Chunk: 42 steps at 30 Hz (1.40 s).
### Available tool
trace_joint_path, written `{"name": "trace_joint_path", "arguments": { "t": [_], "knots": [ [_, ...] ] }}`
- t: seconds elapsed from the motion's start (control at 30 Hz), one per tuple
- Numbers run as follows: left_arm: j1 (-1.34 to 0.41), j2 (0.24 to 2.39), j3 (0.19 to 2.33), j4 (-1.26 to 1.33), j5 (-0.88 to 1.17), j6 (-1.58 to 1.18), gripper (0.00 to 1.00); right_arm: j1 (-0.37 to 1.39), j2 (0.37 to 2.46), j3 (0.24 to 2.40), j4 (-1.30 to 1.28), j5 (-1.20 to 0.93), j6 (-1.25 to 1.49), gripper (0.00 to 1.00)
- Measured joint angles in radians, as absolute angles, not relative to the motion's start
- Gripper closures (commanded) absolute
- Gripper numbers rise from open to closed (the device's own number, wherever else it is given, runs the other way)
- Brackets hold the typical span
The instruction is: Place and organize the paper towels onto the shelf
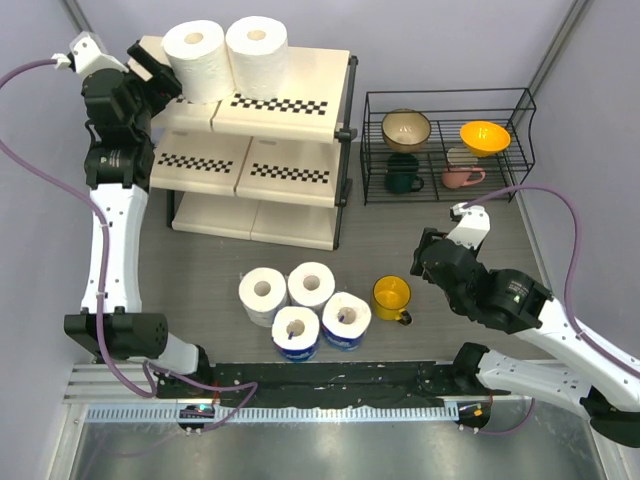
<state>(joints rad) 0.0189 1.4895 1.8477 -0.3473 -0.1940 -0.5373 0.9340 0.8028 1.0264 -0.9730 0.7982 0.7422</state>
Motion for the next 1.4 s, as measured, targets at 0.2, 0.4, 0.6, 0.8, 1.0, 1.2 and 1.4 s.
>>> {"name": "trace_joint_path", "arguments": {
  "t": [0.2,0.4,0.6,0.8,1.0,1.2,1.4],
  "knots": [
    [0.016,1.478,1.832,-0.340,-0.208,-0.518,0.08,0.934,0.817,1.067,-0.981,0.813,0.710,0.35],
    [0.013,1.435,1.796,-0.352,-0.237,-0.488,0.05,0.933,0.963,1.407,-0.908,0.869,0.523,0.35],
    [0.022,1.377,1.770,-0.379,-0.284,-0.458,0.04,0.878,1.220,1.833,-0.752,0.887,0.271,0.33],
    [0.049,1.317,1.751,-0.388,-0.304,-0.439,0.04,0.591,1.555,2.204,-0.680,0.682,0.170,0.18],
    [0.055,1.291,1.730,-0.386,-0.305,-0.436,0.04,0.476,1.864,2.492,-0.670,0.521,0.113,0.13],
    [0.055,1.284,1.697,-0.386,-0.305,-0.436,0.04,0.472,1.924,2.475,-0.564,0.421,0.051,0.12],
    [0.055,1.284,1.685,-0.379,-0.297,-0.437,0.04,0.472,1.978,2.527,-0.432,0.347,0.019,0.07]
  ]
}}
